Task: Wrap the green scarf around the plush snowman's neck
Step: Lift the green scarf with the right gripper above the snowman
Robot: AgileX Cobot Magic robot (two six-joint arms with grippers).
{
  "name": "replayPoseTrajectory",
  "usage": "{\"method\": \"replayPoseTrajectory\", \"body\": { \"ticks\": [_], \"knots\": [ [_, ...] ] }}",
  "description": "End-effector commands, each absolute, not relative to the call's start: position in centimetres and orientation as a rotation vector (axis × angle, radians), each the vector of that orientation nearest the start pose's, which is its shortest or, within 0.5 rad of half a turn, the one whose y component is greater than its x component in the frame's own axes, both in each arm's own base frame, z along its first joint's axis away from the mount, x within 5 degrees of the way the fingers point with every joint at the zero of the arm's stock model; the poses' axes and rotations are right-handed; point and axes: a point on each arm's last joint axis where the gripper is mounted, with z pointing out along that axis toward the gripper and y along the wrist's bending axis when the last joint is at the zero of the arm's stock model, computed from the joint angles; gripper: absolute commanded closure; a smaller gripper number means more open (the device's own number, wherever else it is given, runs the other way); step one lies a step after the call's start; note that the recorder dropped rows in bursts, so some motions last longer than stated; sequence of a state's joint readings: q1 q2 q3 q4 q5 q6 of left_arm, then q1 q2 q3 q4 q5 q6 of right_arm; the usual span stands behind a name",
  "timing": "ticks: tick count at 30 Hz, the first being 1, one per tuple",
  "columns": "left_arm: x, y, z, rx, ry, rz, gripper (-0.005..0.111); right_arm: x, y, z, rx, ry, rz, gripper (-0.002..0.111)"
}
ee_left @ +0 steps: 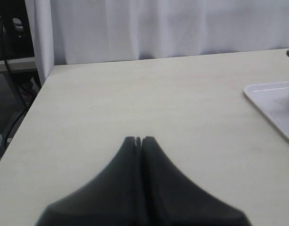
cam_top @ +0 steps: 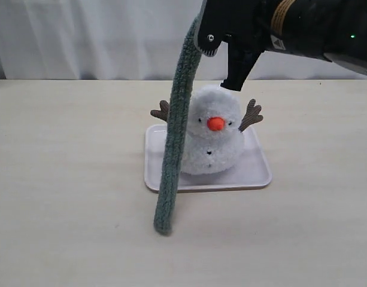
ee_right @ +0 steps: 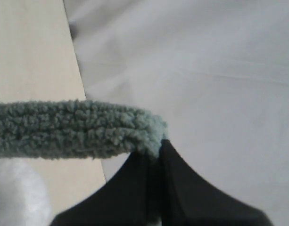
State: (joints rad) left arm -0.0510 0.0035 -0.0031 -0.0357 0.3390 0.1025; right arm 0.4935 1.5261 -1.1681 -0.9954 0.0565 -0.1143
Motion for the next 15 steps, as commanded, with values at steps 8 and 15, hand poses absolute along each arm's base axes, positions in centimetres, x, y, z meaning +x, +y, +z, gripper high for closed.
{"method": "replayPoseTrajectory", "body": {
  "ticks": [8, 15],
  "knots": [
    [5.4, -0.4, 18.4, 0.122, 1.800, -0.004, 0.107, 35.2, 17.1, 34.5, -1.234, 1.291, -0.377, 0.104],
    [5.4, -0.4, 18.4, 0.122, 1.802, -0.005, 0.107, 36.6, 17.3, 33.0, -1.253, 1.319, -0.382, 0.104]
  ]
}}
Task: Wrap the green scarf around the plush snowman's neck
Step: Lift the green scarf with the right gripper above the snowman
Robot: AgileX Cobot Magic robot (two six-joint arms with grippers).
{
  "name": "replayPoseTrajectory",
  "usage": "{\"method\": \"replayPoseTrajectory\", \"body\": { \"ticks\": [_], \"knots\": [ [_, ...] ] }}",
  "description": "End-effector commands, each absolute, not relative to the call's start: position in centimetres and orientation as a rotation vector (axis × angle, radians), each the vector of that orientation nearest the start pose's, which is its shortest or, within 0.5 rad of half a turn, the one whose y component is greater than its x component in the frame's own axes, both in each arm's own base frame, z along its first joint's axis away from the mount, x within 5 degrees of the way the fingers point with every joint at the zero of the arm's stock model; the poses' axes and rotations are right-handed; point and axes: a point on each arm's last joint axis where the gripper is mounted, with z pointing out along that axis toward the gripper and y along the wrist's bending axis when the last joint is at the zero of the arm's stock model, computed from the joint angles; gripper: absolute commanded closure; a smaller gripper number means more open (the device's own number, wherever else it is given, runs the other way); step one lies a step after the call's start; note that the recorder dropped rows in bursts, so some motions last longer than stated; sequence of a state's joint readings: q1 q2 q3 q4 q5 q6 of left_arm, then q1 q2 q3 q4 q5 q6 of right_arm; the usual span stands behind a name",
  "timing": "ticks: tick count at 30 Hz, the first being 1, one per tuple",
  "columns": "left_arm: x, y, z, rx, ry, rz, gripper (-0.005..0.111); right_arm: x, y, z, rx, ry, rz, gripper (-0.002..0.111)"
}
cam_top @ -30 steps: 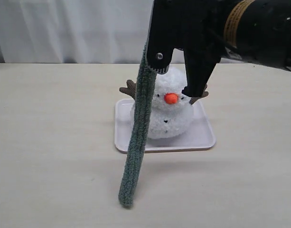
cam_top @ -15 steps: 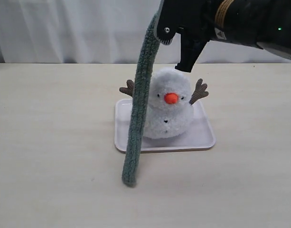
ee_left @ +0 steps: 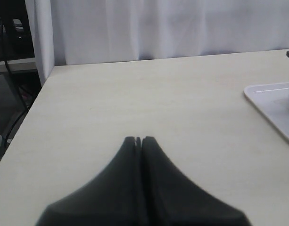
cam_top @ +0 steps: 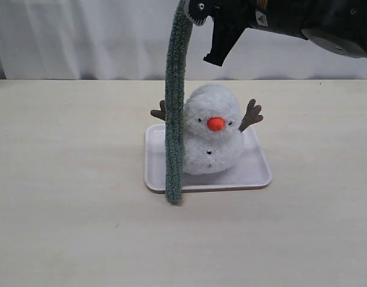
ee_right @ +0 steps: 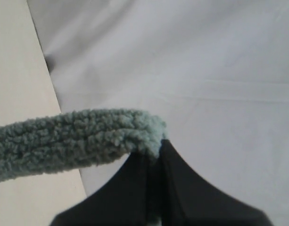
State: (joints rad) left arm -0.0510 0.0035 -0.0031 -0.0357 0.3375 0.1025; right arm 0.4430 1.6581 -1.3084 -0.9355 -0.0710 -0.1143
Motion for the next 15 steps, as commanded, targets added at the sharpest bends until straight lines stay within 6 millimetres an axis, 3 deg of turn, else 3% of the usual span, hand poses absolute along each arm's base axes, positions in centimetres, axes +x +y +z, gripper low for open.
{"method": "replayPoseTrajectory", "body": {
  "ticks": [1, 15],
  "knots": [
    [5.4, -0.4, 18.4, 0.122, 1.802, -0.005, 0.107, 36.9, 17.0, 32.8, -1.251, 1.328, -0.387, 0.104],
    [5.4, -0.4, 18.4, 0.122, 1.802, -0.005, 0.107, 39.9, 13.0, 29.2, -0.898, 1.720, -0.220, 0.104]
  ]
}}
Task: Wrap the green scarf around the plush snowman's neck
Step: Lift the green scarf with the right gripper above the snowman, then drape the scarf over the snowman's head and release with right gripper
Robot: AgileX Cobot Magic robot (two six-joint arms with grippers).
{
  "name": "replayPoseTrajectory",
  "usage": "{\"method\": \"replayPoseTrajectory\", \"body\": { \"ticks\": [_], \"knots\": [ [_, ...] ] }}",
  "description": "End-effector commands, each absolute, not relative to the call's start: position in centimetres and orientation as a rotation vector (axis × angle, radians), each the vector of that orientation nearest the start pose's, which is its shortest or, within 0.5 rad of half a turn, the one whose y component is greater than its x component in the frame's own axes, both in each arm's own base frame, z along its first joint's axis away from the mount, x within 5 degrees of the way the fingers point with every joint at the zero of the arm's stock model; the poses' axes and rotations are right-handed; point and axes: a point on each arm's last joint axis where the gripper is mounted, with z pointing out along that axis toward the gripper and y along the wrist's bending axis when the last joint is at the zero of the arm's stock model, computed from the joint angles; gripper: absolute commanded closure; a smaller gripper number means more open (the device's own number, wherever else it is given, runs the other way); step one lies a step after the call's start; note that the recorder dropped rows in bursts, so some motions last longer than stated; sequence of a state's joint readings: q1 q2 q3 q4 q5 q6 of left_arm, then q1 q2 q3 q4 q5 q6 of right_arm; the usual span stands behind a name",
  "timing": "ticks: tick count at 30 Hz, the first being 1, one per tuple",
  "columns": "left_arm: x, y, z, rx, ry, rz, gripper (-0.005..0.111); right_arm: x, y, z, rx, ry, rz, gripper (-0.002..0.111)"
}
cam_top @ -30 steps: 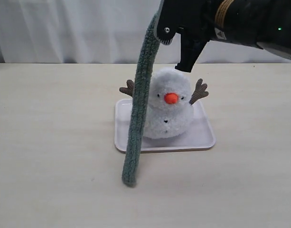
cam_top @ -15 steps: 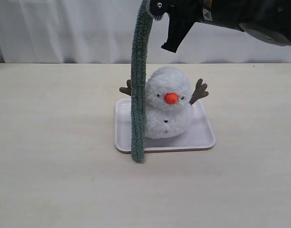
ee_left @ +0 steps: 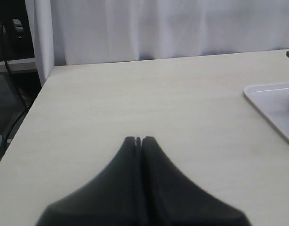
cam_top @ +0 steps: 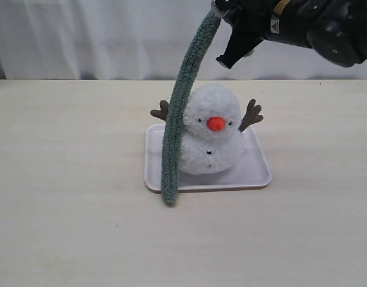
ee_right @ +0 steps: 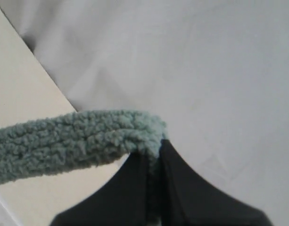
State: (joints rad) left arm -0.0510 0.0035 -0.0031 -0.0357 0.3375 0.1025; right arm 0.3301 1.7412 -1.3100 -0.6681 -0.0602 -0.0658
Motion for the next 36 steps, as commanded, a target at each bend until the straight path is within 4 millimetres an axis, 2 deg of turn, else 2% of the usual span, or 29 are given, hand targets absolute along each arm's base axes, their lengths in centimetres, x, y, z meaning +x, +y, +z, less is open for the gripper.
{"method": "replayPoseTrajectory", "body": {
  "ticks": [1, 6, 13, 23, 28, 36],
  "knots": [
    [5.4, -0.4, 18.4, 0.122, 1.802, -0.005, 0.107, 40.0, 12.9, 28.7, -0.902, 1.750, -0.231, 0.104],
    [5.4, -0.4, 18.4, 0.122, 1.802, -0.005, 0.107, 40.3, 12.3, 26.2, -0.927, 1.896, -0.277, 0.104],
    [5.4, -0.4, 18.4, 0.122, 1.804, -0.005, 0.107, 39.8, 11.7, 24.8, -0.835, 2.102, -0.247, 0.104],
    [5.4, -0.4, 18.4, 0.122, 1.804, -0.005, 0.107, 37.5, 10.9, 26.3, -0.705, 2.304, -0.188, 0.104],
    [5.4, -0.4, 18.4, 0.122, 1.804, -0.005, 0.107, 37.0, 11.1, 25.8, -0.639, 2.400, -0.089, 0.104],
    [5.4, -0.4, 18.4, 0.122, 1.804, -0.005, 0.107, 35.5, 11.7, 24.9, -0.745, 2.542, 0.027, 0.104]
  ]
}}
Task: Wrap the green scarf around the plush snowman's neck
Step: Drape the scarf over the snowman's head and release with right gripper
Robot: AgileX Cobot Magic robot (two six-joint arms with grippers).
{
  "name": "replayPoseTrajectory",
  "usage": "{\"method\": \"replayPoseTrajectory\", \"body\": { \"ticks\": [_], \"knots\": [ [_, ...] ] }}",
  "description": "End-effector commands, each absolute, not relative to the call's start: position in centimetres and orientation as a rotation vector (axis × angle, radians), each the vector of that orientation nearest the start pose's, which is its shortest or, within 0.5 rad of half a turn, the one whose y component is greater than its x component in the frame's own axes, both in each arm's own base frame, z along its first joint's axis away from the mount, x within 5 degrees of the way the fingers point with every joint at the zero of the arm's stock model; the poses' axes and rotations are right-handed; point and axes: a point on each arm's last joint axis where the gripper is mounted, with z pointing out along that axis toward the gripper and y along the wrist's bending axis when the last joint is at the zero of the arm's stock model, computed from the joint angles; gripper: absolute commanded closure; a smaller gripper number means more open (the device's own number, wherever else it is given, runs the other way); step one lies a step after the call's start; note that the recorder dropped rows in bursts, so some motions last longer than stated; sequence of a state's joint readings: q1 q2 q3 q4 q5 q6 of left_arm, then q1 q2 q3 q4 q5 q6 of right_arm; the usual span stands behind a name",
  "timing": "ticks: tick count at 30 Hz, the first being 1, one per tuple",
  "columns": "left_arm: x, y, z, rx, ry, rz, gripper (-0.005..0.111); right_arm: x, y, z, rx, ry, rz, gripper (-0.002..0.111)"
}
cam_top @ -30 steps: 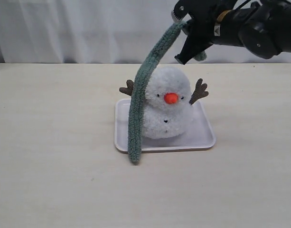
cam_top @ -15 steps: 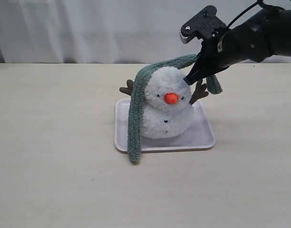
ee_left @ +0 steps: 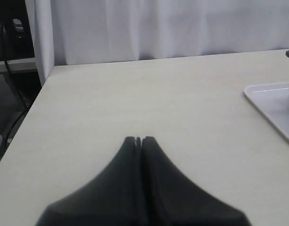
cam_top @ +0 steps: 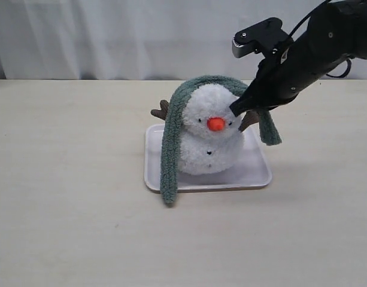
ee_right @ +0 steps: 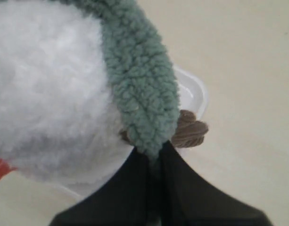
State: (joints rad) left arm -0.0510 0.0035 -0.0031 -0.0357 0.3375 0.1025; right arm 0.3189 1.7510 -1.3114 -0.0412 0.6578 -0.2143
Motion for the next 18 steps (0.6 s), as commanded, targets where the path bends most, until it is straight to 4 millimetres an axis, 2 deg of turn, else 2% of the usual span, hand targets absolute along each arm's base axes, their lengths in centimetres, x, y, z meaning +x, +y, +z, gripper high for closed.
{"method": "replayPoseTrajectory", "body": {
  "ticks": [1, 7, 15, 18],
  "knots": [
    [5.4, -0.4, 18.4, 0.122, 1.804, -0.005, 0.107, 35.4, 11.6, 24.9, -0.750, 2.561, 0.026, 0.104],
    [5.4, -0.4, 18.4, 0.123, 1.802, -0.003, 0.107, 34.9, 11.5, 24.4, -0.751, 2.609, 0.028, 0.104],
    [5.4, -0.4, 18.4, 0.123, 1.802, -0.003, 0.107, 35.2, 11.5, 23.0, -0.723, 2.524, 0.031, 0.104],
    [5.4, -0.4, 18.4, 0.123, 1.802, -0.003, 0.107, 35.4, 11.6, 22.3, -0.702, 2.551, 0.037, 0.104]
  ]
}}
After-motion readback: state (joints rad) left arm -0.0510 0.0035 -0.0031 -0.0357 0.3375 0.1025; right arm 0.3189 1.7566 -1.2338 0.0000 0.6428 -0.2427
